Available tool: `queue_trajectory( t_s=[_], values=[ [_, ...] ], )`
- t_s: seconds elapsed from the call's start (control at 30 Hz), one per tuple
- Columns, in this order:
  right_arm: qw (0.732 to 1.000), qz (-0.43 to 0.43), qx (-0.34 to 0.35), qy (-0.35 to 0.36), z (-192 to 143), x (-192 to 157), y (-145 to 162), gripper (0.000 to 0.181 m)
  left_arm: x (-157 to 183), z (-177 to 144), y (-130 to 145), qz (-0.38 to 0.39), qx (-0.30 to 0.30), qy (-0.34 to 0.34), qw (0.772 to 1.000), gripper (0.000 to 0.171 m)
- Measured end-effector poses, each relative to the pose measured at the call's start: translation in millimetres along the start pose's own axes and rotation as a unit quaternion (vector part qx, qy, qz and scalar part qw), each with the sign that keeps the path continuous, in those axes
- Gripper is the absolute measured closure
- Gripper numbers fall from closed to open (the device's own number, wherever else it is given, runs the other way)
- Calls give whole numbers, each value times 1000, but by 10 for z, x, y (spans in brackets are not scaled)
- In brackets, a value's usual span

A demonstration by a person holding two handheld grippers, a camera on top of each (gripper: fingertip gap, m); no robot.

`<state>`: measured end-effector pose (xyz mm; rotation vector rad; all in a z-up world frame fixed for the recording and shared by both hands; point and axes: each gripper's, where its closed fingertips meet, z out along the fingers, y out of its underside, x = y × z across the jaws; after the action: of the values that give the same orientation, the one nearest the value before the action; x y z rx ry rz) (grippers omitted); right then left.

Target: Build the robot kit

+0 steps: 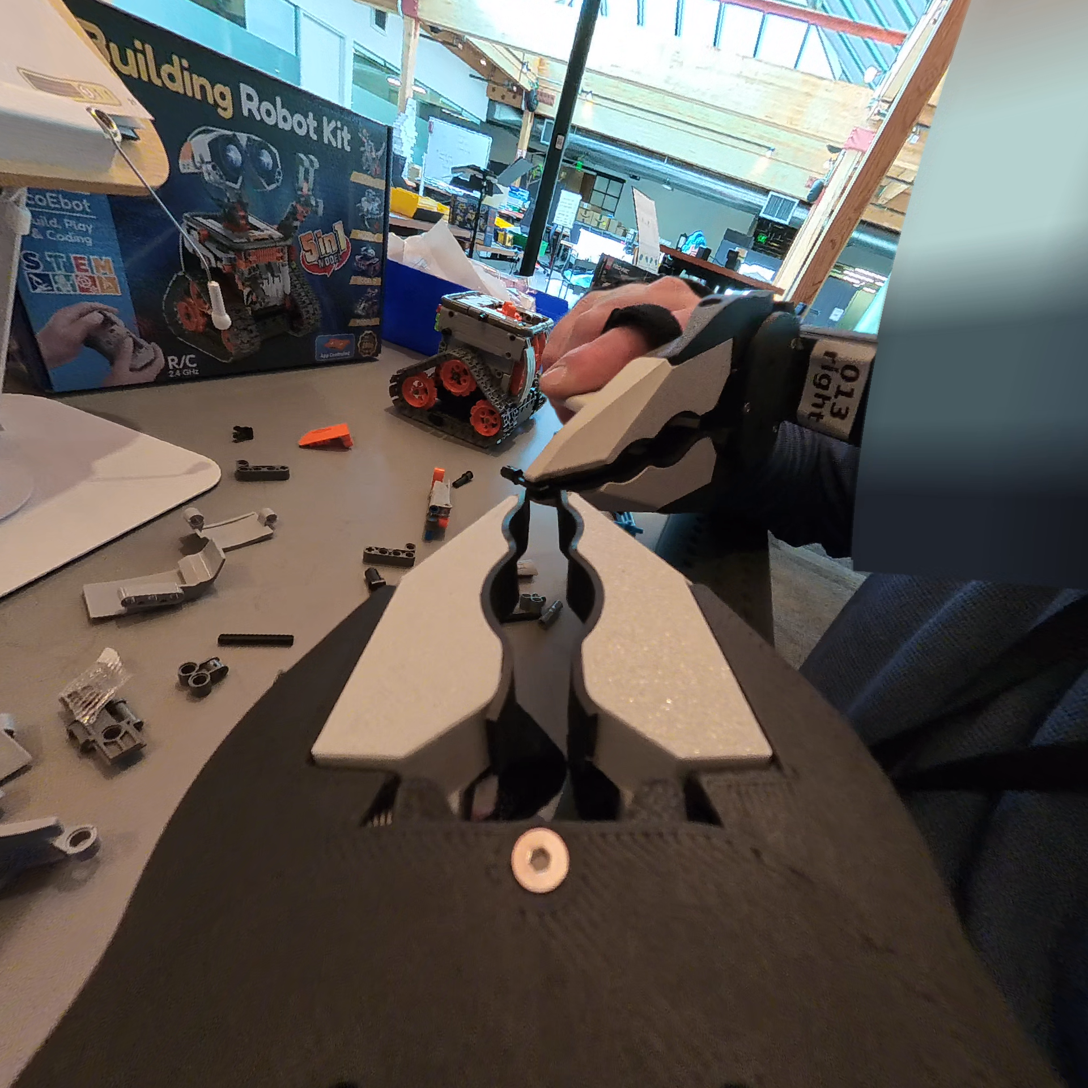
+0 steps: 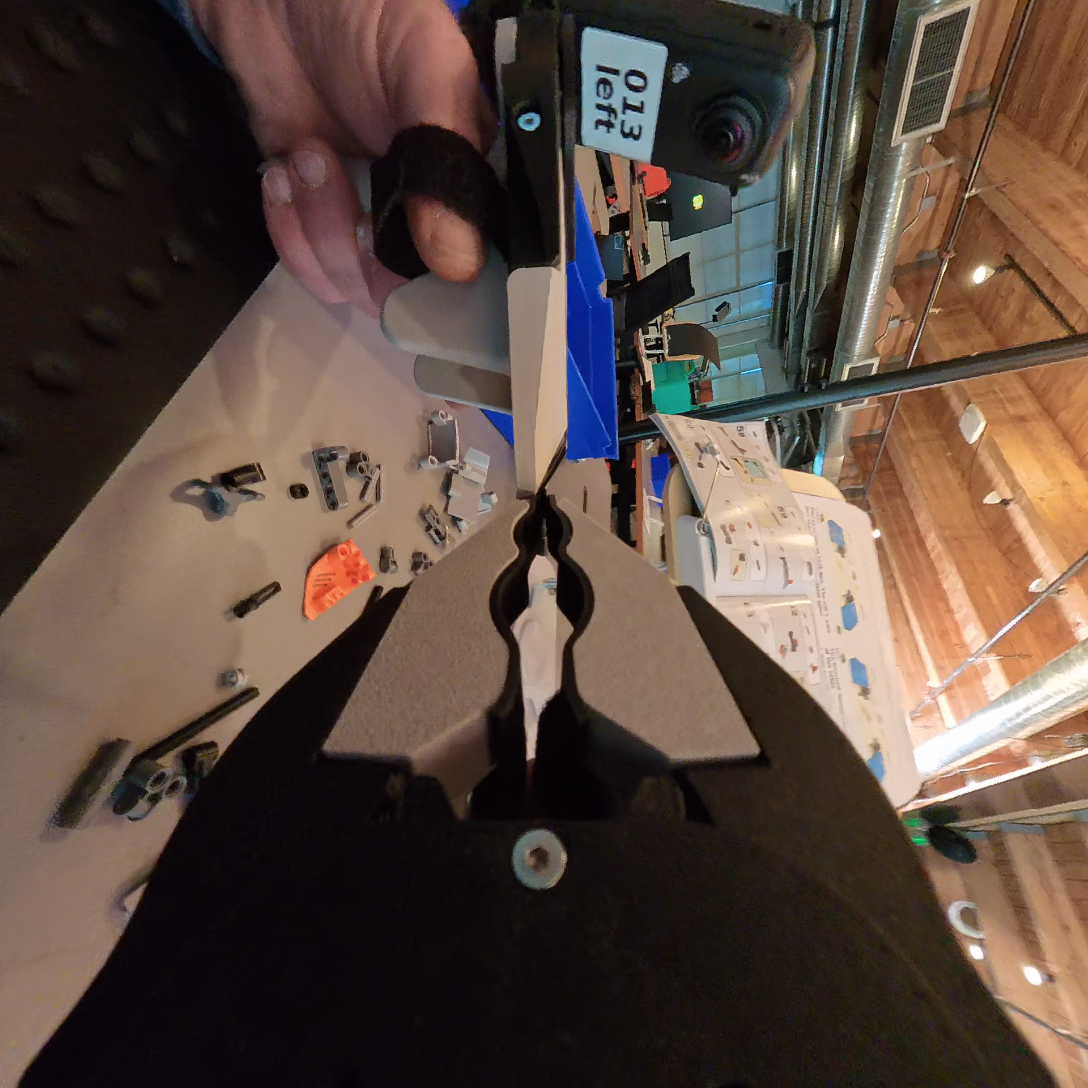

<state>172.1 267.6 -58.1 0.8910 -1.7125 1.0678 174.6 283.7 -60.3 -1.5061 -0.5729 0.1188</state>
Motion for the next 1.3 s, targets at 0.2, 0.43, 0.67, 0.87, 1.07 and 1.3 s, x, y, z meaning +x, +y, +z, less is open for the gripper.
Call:
queue_trajectory(
  t_s=[0.2, 0.43, 0.67, 0.87, 1.07, 1.3],
  values=[
    [1000, -13, 7, 3, -21, 5, -27, 181, 32, -4, -8, -18, 9, 19, 1000, 164],
    [1000, -16, 9, -4, -30, -14, -11, 181, 29, 11, 4, -27, 8, 18, 999, 165],
    [1000, -13, 8, -9, -25, -38, 17, 181, 16, 10, 3, -25, 10, 12, 1000, 167],
    [1000, -17, 1, -4, -13, -53, 11, 181, -6, 15, 15, -19, 7, 1, 1000, 165],
    [999, -38, -12, 11, 1, -52, 11, 181, -6, 10, 15, -12, 10, -4, 1000, 168],
    [999, -48, -8, 15, -20, -22, -17, 181, 26, -3, -15, -12, 21, 11, 1000, 170]
  ],
)
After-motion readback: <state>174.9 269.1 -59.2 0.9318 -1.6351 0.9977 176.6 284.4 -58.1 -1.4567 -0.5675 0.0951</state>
